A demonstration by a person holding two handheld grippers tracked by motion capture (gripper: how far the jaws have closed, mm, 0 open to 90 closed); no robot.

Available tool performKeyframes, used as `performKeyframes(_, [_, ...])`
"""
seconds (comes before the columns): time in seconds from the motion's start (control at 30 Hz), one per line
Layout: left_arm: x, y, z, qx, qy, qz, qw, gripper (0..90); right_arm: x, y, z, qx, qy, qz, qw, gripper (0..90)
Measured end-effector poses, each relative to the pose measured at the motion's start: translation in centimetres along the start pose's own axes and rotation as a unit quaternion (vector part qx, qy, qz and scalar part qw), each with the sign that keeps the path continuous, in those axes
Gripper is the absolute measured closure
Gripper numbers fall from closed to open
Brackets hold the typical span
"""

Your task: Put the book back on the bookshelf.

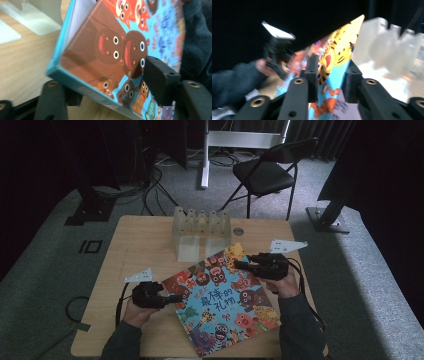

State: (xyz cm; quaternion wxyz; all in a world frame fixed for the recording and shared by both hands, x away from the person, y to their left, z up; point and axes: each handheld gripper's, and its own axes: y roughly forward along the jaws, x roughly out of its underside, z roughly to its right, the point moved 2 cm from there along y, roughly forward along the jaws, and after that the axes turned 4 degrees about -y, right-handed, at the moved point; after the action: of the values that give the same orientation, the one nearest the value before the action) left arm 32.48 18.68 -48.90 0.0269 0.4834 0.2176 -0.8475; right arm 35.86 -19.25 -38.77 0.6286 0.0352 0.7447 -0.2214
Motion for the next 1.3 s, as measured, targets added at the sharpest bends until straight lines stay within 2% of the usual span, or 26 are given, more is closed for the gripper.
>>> performKeyframes(0.1, [-0.9,-0.5,0.6,-0.008,0.018,0.001,0.9998,46.5,0.4,-0.5,0.3,0.008,0.007,0.001,0.9999,66.3])
performKeyframes(0.23, [-2.0,-1.1,1.4,-0.014,0.040,0.003,0.9991,51.5,0.6,-0.8,0.4,0.029,0.002,-0.009,0.9995,62.1])
performKeyframes(0.3, [-2.2,-1.3,1.6,-0.016,0.044,0.005,0.9989,54.3,0.7,-0.9,0.4,0.040,-0.004,-0.017,0.9991,60.7])
performKeyframes(0.37, [-3.1,-1.9,2.4,-0.026,0.065,0.010,0.9975,56.4,0.8,-1.0,0.4,0.039,-0.004,-0.018,0.9991,60.4])
performKeyframes(0.53, [-4.5,-2.7,3.0,-0.032,0.083,0.028,0.9956,62.7,1.3,-0.9,0.5,0.052,-0.008,-0.035,0.9980,57.9])
performKeyframes(0.73, [-6.2,-3.8,3.6,-0.044,0.108,0.064,0.9911,71.2,1.7,-0.1,0.3,0.078,-0.029,-0.050,0.9953,58.8])
performKeyframes(0.77, [-6.2,-3.8,3.6,-0.044,0.108,0.064,0.9911,72.4,1.7,-0.1,0.3,0.078,-0.029,-0.050,0.9953,58.8])
performKeyframes(0.83, [-6.9,-4.4,4.1,-0.054,0.130,0.081,0.9868,74.6,1.7,0.2,0.1,0.086,-0.043,-0.049,0.9941,60.0])
performKeyframes(0.87, [-6.9,-4.5,4.3,-0.055,0.137,0.082,0.9856,74.7,1.7,0.2,0.1,0.089,-0.047,-0.048,0.9938,60.0])
performKeyframes(0.9, [-6.9,-4.5,4.3,-0.055,0.137,0.082,0.9856,75.4,1.6,0.3,0.1,0.089,-0.047,-0.045,0.9939,59.7])
performKeyframes(0.93, [-7.1,-4.7,4.8,-0.062,0.154,0.085,0.9824,75.8,1.6,0.4,0.1,0.092,-0.046,-0.044,0.9938,59.4])
performKeyframes(0.97, [-7.2,-4.8,4.8,-0.066,0.158,0.086,0.9815,75.8,1.6,0.5,0.2,0.092,-0.046,-0.042,0.9939,59.3])
performKeyframes(1.07, [-7.1,-4.9,4.7,-0.069,0.164,0.088,0.9802,75.7,1.6,0.9,0.4,0.093,-0.047,-0.037,0.9939,59.0])
performKeyframes(1.23, [-6.4,-5.1,4.3,-0.064,0.163,0.094,0.9800,74.6,1.7,1.1,0.2,0.090,-0.055,-0.036,0.9938,59.0])
performKeyframes(1.27, [-6.2,-5.1,4.3,-0.064,0.161,0.099,0.9798,72.9,1.7,1.1,0.2,0.085,-0.056,-0.037,0.9942,59.7])
performKeyframes(1.3, [-6.2,-5.1,4.3,-0.064,0.161,0.099,0.9798,66.1,1.7,1.1,0.2,0.080,-0.055,-0.036,0.9946,59.6])
